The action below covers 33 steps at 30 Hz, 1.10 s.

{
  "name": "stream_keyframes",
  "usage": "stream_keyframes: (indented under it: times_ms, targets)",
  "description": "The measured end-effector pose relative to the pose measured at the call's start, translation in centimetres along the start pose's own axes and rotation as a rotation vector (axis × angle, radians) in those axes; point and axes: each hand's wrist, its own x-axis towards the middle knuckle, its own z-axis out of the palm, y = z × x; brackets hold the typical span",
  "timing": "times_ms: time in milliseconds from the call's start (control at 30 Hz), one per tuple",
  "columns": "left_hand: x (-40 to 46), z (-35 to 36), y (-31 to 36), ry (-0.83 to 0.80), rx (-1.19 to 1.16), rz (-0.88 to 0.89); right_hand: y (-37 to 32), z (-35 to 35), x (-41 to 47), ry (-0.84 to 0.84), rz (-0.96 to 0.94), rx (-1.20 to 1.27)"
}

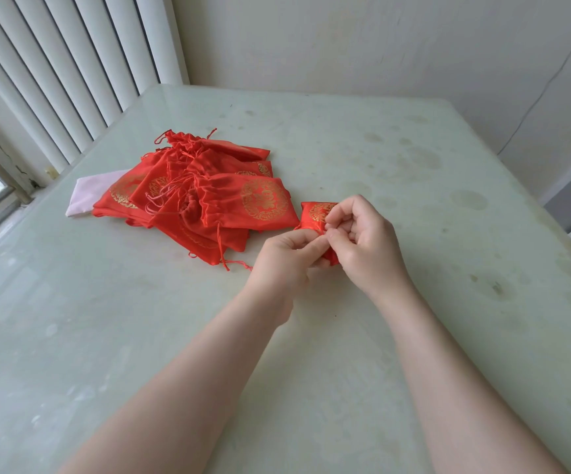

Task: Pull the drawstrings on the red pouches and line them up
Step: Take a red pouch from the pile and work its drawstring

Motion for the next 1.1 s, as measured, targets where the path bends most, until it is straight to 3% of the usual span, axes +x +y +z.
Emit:
stream_keyframes:
  times_ms: [233,533,700,1100]
  targets:
    - [0.8,-1.1,0.5,-0.056,-0.244,-0.093,-0.1,-0.5,0.0,-0.089,0.073,0.133]
    - [0.7,-1.1,0.2,0.038,-0.039,0.103,0.1,-1.1,-0.1,-0.125,0.058,0.031]
    - [0.8,-1.1,0.1,0.075,0.124,0.25,-0.4,-0.9,-0.1,-0.032,0.226,0.24]
    - [0.7,-1.7,0.4,0.115,0.514,0.428,-0.3,-1.2,-0.1,-0.132,-0.176,-0.404]
